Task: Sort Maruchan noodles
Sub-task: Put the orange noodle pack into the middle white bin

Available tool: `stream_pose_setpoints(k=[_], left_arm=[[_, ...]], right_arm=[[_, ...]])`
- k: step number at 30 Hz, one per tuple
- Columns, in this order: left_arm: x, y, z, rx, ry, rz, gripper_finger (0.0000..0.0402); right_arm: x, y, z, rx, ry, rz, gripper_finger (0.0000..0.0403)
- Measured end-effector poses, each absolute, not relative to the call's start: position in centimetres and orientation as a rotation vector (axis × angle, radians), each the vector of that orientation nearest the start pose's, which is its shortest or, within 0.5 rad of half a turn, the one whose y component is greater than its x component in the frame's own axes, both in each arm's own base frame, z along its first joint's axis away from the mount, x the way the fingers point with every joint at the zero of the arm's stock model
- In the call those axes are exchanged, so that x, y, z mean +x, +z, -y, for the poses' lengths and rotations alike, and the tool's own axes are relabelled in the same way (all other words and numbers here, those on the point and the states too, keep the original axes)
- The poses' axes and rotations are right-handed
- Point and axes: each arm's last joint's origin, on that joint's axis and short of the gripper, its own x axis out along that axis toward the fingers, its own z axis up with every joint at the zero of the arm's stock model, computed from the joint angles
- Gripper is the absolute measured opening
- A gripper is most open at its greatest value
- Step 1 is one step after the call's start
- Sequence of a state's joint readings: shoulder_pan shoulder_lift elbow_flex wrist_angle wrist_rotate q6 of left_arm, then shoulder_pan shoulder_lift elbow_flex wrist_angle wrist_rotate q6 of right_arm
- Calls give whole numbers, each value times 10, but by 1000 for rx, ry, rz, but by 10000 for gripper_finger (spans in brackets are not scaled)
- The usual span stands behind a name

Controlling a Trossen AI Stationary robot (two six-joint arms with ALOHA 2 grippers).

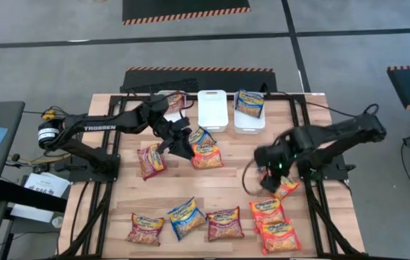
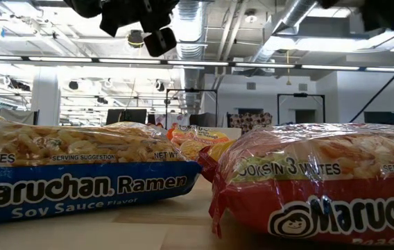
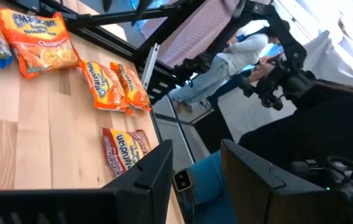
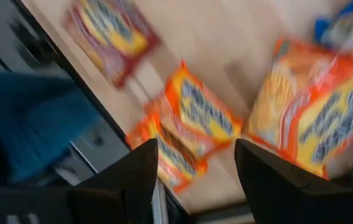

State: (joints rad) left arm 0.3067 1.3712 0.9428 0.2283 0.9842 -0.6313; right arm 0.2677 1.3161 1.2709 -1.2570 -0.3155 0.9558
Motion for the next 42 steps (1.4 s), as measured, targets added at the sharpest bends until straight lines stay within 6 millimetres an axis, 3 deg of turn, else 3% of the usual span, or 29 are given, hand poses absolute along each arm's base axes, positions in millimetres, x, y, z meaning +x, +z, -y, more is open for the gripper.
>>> stream_pose_setpoints(k=[8, 18, 24, 32, 37, 42], left_arm=[[295, 298, -57, -720, -576, -369, 121], [297, 297, -47, -720, -564, -381, 121], [297, 294, -42, -737, -561, -418, 121], [298, 290, -33, -752, -563, -463, 121], [300, 290, -28, -790, -505, -466, 121], [301, 289, -24, -812, -437, -458, 121]], right_arm=[[227, 281, -111, 644, -275, -1613, 239], [257, 239, -134, 613, -170, -1742, 239], [260, 230, -137, 627, -127, -1811, 239], [238, 228, -137, 558, -24, -1791, 239], [221, 224, -159, 512, 161, -1719, 239], [209, 212, -177, 465, 209, -1709, 239]])
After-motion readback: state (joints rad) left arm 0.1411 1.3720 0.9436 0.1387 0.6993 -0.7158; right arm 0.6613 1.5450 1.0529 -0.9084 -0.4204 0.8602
